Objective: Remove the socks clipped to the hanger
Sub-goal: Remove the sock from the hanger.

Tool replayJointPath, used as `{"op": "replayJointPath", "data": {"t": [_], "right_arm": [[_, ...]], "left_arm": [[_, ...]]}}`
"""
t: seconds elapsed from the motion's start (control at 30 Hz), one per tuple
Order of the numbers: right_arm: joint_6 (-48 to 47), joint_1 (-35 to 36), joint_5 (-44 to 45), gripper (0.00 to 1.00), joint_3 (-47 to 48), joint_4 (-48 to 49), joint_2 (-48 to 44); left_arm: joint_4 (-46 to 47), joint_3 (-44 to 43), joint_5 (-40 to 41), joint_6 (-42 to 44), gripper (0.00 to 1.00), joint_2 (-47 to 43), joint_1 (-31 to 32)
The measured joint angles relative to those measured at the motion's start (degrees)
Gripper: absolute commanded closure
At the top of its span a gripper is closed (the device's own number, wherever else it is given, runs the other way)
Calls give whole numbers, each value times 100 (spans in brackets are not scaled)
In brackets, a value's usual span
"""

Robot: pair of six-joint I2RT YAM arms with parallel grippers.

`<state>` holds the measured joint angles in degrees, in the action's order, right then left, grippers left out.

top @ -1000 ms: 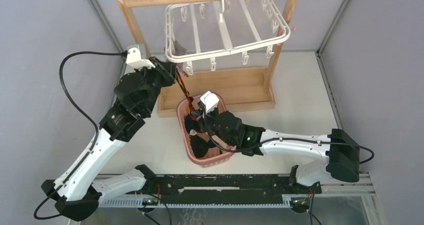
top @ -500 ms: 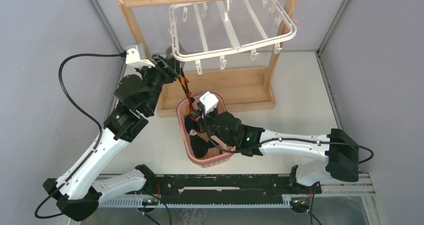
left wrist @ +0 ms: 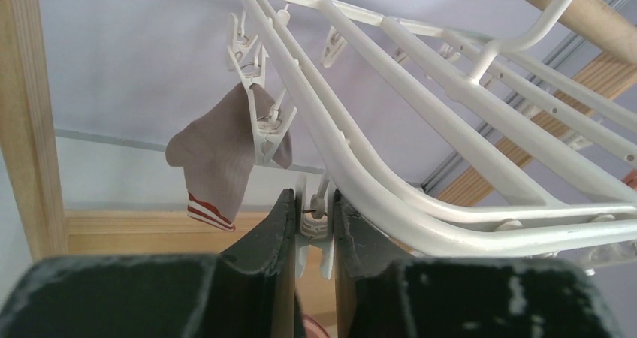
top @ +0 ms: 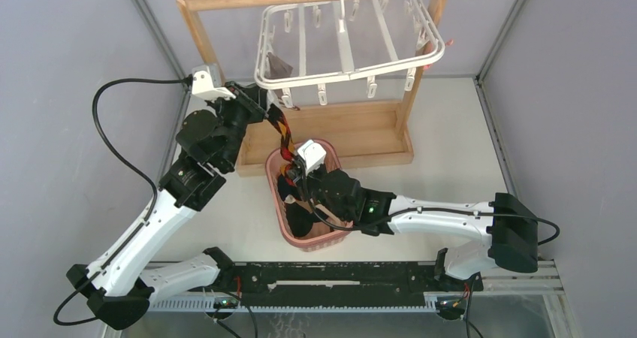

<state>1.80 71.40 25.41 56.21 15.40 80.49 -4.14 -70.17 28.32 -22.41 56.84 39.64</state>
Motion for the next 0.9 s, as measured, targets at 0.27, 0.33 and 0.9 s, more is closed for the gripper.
{"op": "replayJointPath", "data": {"t": [0.27, 0.33, 0.9], "right_arm": [[0, 31, 2, 100, 0, -160, 15], [0, 42, 2, 100, -2, -195, 13], [219, 33, -70, 100, -750, -787, -1239]], "left_arm": [[118, 0, 0, 0, 90, 2, 0], [129, 0, 0, 0, 90, 2, 0], [-264, 0, -195, 4, 87, -142, 20]]}}
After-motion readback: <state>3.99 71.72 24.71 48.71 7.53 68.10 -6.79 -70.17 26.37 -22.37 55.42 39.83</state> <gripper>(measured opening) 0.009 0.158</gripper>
